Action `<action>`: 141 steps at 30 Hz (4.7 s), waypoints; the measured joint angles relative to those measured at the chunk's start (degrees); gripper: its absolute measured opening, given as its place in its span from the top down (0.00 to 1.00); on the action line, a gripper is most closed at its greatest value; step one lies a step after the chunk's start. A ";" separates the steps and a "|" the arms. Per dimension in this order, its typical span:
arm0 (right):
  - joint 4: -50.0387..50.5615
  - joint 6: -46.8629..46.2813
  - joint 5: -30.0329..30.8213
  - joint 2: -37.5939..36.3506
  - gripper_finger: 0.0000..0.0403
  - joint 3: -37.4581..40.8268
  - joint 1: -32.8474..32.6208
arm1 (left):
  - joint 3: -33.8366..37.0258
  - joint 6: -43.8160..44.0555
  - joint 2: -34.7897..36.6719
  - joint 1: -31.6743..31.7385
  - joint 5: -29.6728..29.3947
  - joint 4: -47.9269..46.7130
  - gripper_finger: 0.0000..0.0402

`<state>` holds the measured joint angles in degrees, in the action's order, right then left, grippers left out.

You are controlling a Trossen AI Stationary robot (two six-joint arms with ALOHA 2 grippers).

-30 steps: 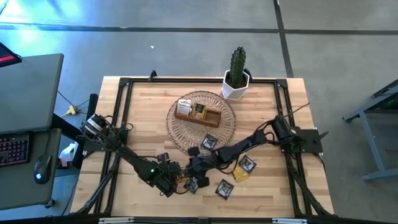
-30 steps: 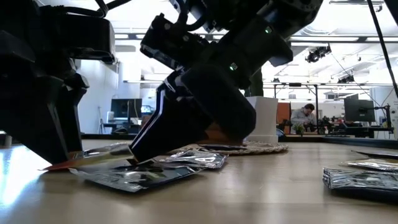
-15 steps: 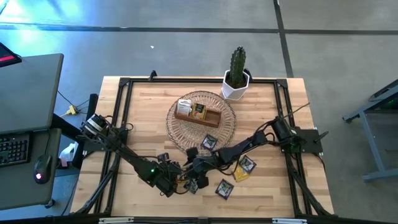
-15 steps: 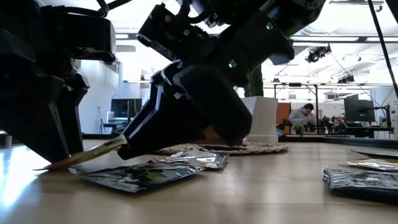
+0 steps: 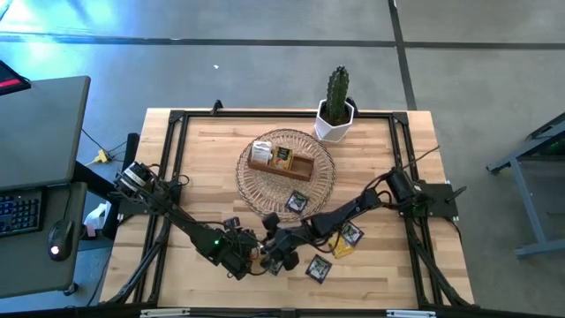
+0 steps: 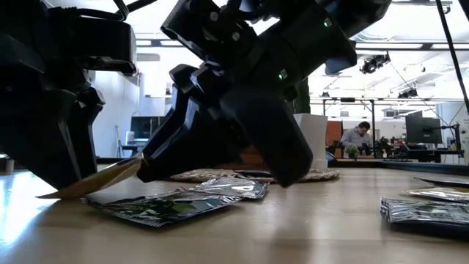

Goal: Pick & Place Tea
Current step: Put the yellow tea pack into the middle section of the wooden organizer

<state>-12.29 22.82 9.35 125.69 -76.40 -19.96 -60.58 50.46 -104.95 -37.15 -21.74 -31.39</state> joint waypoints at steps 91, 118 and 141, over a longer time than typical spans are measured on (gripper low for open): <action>61.49 -30.53 50.98 -14.52 0.79 -0.02 -8.75 | -11.45 -28.68 15.28 19.72 5.33 -10.62 1.00; -14.15 -17.61 10.66 -46.54 0.86 38.06 14.99 | 9.51 -51.46 22.43 52.34 27.05 31.44 1.00; -2.29 -23.37 -23.12 -33.73 0.86 22.28 37.57 | 10.67 -62.45 21.73 52.19 23.85 32.58 1.00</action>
<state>-14.59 -0.55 -13.76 91.96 -54.12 17.61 -49.91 -11.99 -83.22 15.05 2.11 1.19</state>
